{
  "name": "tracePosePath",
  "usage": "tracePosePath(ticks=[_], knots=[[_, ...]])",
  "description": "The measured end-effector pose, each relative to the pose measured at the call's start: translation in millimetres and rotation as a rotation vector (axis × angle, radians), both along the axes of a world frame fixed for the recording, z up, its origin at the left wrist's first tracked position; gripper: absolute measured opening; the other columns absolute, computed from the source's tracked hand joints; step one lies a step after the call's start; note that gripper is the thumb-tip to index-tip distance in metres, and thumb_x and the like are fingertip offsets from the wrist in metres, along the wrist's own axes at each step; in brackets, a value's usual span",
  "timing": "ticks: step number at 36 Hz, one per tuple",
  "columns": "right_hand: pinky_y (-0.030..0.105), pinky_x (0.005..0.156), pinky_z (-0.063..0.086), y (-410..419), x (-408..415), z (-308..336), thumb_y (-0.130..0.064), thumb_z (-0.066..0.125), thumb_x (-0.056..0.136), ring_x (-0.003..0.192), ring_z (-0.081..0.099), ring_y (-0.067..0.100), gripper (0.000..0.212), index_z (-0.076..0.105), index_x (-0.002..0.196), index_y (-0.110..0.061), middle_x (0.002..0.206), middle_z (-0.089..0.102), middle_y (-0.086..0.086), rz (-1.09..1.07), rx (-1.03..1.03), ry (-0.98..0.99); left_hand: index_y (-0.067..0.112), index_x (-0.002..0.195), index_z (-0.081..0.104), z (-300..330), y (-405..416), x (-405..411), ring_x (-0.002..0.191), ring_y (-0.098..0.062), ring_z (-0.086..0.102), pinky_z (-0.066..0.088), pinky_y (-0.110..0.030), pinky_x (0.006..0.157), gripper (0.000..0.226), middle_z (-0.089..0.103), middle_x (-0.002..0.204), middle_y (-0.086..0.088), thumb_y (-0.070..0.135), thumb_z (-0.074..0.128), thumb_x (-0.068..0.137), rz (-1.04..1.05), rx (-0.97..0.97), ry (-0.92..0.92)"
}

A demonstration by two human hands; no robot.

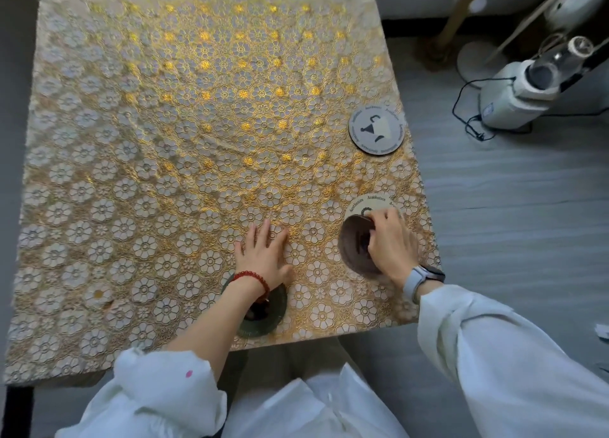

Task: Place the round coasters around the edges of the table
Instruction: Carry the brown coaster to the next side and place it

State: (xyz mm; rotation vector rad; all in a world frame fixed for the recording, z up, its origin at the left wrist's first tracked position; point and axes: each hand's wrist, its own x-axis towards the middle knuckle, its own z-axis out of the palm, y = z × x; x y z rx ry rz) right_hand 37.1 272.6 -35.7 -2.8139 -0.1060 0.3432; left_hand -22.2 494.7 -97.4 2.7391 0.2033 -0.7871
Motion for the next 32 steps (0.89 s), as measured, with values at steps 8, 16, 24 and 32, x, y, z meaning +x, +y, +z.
tracePosePath(ticks=[8, 16, 24, 32], knots=[[0.034, 0.075, 0.042, 33, -3, 21, -0.005, 0.053, 0.083, 0.093, 0.048, 0.020, 0.036, 0.056, 0.114, -0.024, 0.105, 0.059, 0.006, 0.273, 0.193, 0.066, 0.018, 0.130, 0.041, 26, -3, -3, 0.119, -0.022, 0.048, 0.044, -0.036, 0.097, 0.045, 0.048, 0.135, -0.008, 0.030, 0.052, 0.088, 0.175, -0.356, 0.007], [0.043, 0.083, 0.047, 188, -62, 44, 0.000, 0.050, 0.081, 0.098, 0.047, 0.025, 0.045, 0.053, 0.119, -0.023, 0.111, 0.055, 0.009, 0.534, 0.273, 0.221, 0.017, 0.125, 0.050, 61, 128, -94, 0.108, -0.018, 0.057, 0.048, -0.032, 0.091, 0.040, 0.061, 0.119, -0.006, 0.027, 0.055, 0.086, 0.391, -0.442, -0.189], [0.033, 0.075, 0.045, 358, -171, 40, -0.008, 0.050, 0.085, 0.088, 0.050, 0.025, 0.031, 0.058, 0.111, -0.022, 0.103, 0.054, 0.008, 0.658, 0.349, 0.286, 0.026, 0.111, 0.062, 74, 280, -219, 0.100, -0.016, 0.061, 0.049, -0.029, 0.087, 0.033, 0.068, 0.108, -0.002, 0.021, 0.062, 0.078, 0.580, -0.509, -0.278], [0.018, 0.088, 0.040, 513, -252, 43, -0.009, 0.055, 0.085, 0.100, 0.053, 0.012, 0.030, 0.055, 0.115, -0.013, 0.114, 0.062, 0.007, 0.503, 0.568, 0.471, 0.013, 0.096, 0.069, 82, 432, -314, 0.090, -0.025, 0.062, 0.048, -0.035, 0.080, 0.015, 0.070, 0.094, -0.009, 0.016, 0.061, 0.083, 0.812, -0.501, -0.324]])
